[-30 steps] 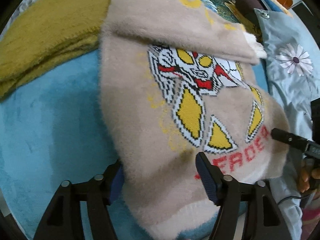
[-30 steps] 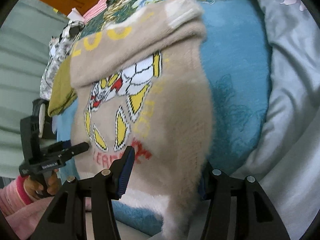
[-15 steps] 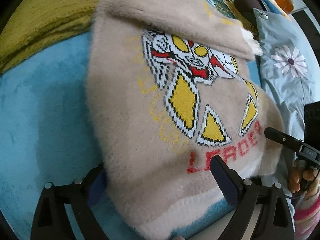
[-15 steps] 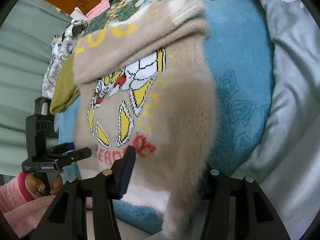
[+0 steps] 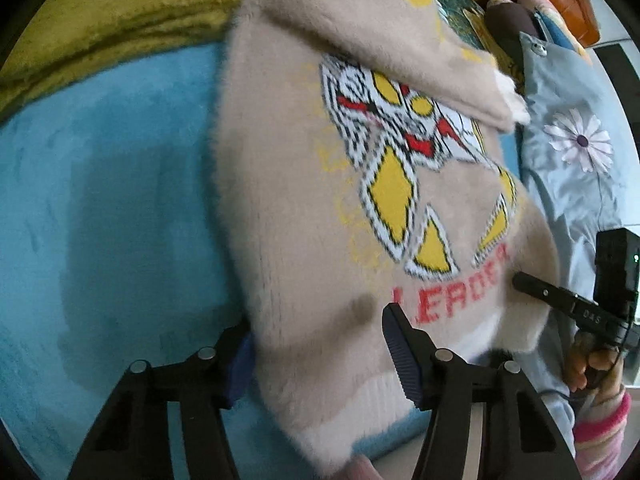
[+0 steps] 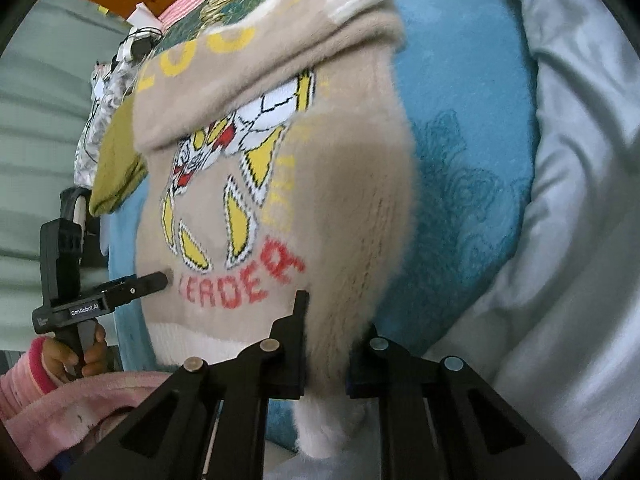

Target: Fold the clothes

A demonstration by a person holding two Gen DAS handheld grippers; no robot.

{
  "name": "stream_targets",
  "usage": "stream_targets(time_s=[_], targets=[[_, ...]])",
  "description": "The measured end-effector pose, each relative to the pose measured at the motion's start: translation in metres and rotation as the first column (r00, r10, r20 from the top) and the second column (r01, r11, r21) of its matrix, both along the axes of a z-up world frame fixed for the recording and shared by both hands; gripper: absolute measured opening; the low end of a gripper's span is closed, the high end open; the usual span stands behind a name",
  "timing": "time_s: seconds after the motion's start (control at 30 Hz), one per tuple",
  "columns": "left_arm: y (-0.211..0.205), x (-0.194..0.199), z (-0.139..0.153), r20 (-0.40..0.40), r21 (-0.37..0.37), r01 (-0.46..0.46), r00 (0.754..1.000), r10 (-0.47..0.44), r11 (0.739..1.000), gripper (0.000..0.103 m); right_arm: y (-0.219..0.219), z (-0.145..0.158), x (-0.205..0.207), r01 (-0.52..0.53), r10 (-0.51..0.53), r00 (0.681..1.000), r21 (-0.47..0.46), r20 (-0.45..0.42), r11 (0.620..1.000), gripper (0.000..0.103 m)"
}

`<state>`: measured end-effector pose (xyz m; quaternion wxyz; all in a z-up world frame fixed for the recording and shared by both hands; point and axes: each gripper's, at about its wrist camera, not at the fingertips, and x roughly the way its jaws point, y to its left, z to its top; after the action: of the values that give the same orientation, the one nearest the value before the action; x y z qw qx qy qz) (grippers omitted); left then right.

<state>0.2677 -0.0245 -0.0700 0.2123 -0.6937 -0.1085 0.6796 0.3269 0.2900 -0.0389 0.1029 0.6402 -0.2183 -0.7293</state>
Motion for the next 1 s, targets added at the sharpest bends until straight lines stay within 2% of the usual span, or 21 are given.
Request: stream_targets(time_s=[0.07,0.1,0.13,0.17,0.27,0.37,0.47,0.63,0.73,0.83,0.9,1.0], targets=[[0.002,0.006,0.003,-0.010,-0.043,0.036,0.999,-0.036,0.998,0.044,-0.002,0.003,0.001,-0.005,0.005,1.000,0.000,-0.008,1.000,0.013],[0.002,0.009,0.005,-0.015,-0.060,0.048,0.999,-0.049,0.997,0.026,-0.002,0.005,0.002,-0.007,0.007,1.000,0.000,-0.014,1.000,0.013],[0.001,0.009,0.008,-0.021,-0.047,0.047,0.999,-0.048,0.998,0.019,-0.003,0.007,0.003,-0.010,0.010,1.000,0.000,-0.021,1.000,0.012],[0.000,0.007,0.014,-0.032,-0.016,0.043,0.999,-0.044,0.999,0.017,-0.002,0.011,0.003,-0.004,0.004,0.999,-0.012,-0.032,1.000,0.012],[0.000,0.000,0.046,-0.100,0.073,0.051,0.994,-0.044,0.996,0.016,0.008,0.024,0.006,0.025,-0.032,0.996,-0.091,-0.085,0.996,0.011],[-0.004,-0.019,0.085,-0.168,0.162,0.018,0.986,0.009,0.987,0.016,0.020,0.041,0.011,0.041,-0.064,0.987,-0.153,-0.148,0.987,0.011],[-0.020,-0.032,0.109,-0.175,0.237,-0.009,0.983,0.051,0.971,0.016,0.031,0.062,0.016,0.058,-0.094,0.977,-0.187,-0.190,0.981,0.010],[-0.058,0.007,0.121,-0.098,0.263,0.077,0.994,-0.053,0.962,0.015,0.043,0.091,0.038,0.054,-0.103,0.968,-0.214,-0.228,0.975,0.010],[-0.061,0.020,0.115,-0.066,0.300,0.127,0.991,-0.112,0.946,0.015,0.039,0.105,0.060,0.024,-0.077,0.971,-0.228,-0.225,0.973,0.010],[-0.053,0.011,0.114,-0.071,0.283,0.133,0.991,-0.118,0.950,0.015,0.034,0.111,0.059,0.002,-0.051,0.976,-0.224,-0.211,0.974,0.010],[-0.059,-0.004,0.107,-0.039,0.327,0.053,0.998,-0.043,0.944,0.016,0.033,0.111,0.045,0.018,-0.063,0.978,-0.225,-0.197,0.974,0.010],[-0.072,-0.030,0.094,0.027,0.400,-0.092,0.996,0.088,0.912,0.017,0.040,0.106,0.012,0.082,-0.133,0.971,-0.247,-0.196,0.965,0.010]])
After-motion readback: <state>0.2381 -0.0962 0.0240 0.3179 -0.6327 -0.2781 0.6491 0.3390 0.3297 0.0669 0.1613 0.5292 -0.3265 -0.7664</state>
